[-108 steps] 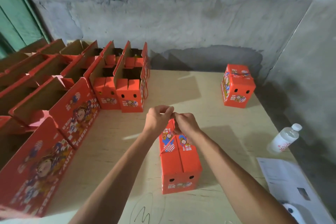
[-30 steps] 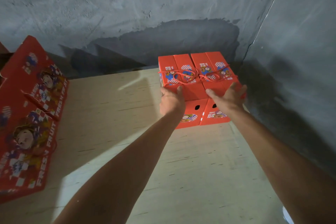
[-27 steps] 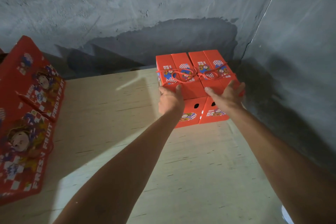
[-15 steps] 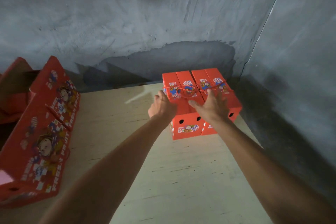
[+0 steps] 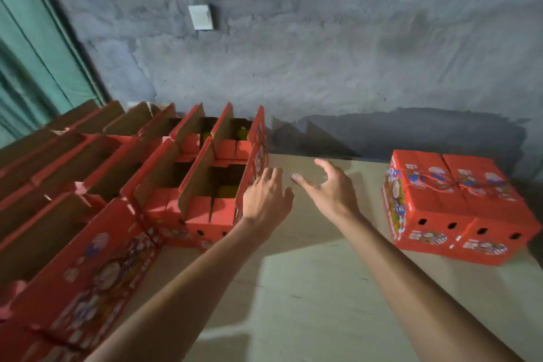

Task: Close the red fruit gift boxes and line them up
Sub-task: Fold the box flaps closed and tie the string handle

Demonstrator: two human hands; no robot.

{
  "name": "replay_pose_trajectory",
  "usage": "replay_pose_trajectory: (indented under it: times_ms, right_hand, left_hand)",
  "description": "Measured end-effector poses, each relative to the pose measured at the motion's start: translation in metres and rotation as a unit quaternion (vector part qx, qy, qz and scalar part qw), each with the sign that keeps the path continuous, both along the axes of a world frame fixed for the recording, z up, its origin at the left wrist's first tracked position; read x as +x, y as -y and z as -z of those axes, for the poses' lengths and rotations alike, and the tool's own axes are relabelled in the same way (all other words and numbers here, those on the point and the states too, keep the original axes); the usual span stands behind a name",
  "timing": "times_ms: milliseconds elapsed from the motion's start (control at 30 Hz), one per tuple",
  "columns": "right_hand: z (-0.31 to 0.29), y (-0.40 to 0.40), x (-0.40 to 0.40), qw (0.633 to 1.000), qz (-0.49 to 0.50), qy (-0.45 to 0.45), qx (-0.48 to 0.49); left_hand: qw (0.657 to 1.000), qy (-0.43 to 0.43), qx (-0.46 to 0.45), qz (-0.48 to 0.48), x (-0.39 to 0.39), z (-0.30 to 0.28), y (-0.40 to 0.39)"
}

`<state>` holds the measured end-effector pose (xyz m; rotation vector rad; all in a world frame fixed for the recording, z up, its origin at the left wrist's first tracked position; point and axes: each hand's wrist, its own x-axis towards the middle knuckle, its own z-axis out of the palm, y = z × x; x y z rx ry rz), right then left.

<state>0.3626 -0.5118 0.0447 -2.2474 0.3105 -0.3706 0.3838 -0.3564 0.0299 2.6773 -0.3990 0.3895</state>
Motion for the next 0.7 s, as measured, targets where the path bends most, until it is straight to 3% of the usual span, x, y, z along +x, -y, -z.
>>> replay_pose_trajectory:
  times_ms: [200,433,567,700]
  right_hand:
    - [0.003,-0.101,0.026,0.998,-0.063,-0.028,0.006]
    - [0.031,-0.15,0.066,0.99,-0.07,-0.119,0.024]
    - [0.05,-0.161,0.08,0.986,-0.047,-0.153,0.045]
    - [0.057,-0.168,0.086,0.987,-0.041,-0.155,0.015]
  left_hand:
    - [0.999,0.015,0.0,-0.039,0.005,0.015,-0.102]
    - [0.998,-0.065,0.025,0.004,0.03,0.031,-0.136]
    - [0.982,-0.164,-0.078,0.041,0.044,0.04,-0.138]
    - [0.977,-0.178,-0.113,0.034,0.052,0.05,-0.134]
